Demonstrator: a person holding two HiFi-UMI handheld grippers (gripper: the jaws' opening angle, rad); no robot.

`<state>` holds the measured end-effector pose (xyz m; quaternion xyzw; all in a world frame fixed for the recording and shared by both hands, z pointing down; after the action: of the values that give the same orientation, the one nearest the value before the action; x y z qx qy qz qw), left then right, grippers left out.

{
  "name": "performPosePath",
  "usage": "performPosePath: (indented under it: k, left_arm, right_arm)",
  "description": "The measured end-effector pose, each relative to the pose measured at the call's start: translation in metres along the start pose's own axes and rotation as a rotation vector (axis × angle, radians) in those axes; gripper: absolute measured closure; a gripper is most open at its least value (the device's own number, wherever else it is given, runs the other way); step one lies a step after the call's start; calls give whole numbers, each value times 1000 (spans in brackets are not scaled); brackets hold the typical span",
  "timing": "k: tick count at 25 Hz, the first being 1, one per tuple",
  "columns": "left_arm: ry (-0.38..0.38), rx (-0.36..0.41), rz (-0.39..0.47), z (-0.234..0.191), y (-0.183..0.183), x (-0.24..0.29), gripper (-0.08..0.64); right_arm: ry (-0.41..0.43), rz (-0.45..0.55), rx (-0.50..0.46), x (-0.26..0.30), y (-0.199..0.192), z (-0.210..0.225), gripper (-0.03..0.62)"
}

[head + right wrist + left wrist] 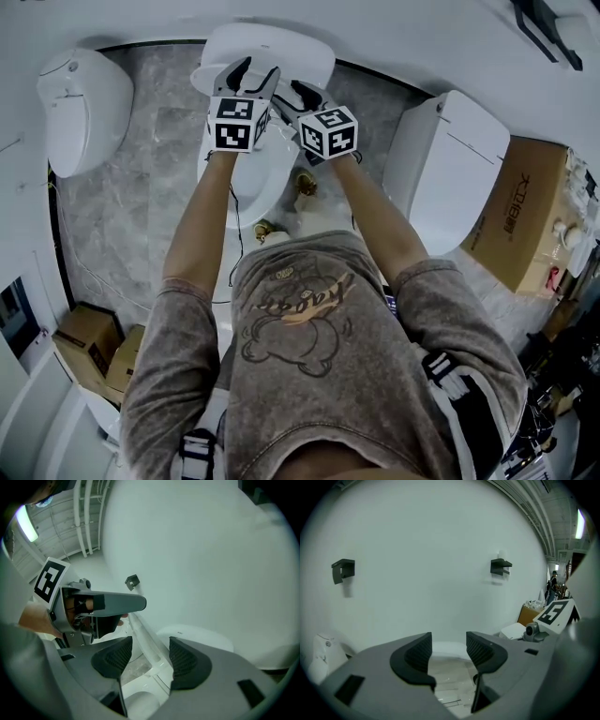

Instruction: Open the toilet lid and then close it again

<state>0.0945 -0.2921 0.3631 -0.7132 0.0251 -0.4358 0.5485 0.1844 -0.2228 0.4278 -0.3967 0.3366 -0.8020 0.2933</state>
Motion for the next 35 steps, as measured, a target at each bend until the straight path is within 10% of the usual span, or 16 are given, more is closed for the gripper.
performPosePath:
  k: [22,35]
  left_arm:
    - [56,-118,4,41,-182,-187,344]
    - [118,-256,-79,53,-298,-222,365]
  right_arm:
    - [20,-158,-113,-45,-151,-165,344]
    - [203,-358,-155,-35,-239,-197,342]
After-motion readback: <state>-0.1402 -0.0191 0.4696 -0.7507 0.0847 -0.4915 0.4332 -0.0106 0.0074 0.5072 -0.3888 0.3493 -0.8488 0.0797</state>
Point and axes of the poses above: the fingertips, and each gripper's own axes: x forward along the fingers, z to its right, y out of its top, the point moved 7 cm from there along -x, backward along the fingers, and after that the axes turned 5 degrees about -z, right-handed, at the moved point
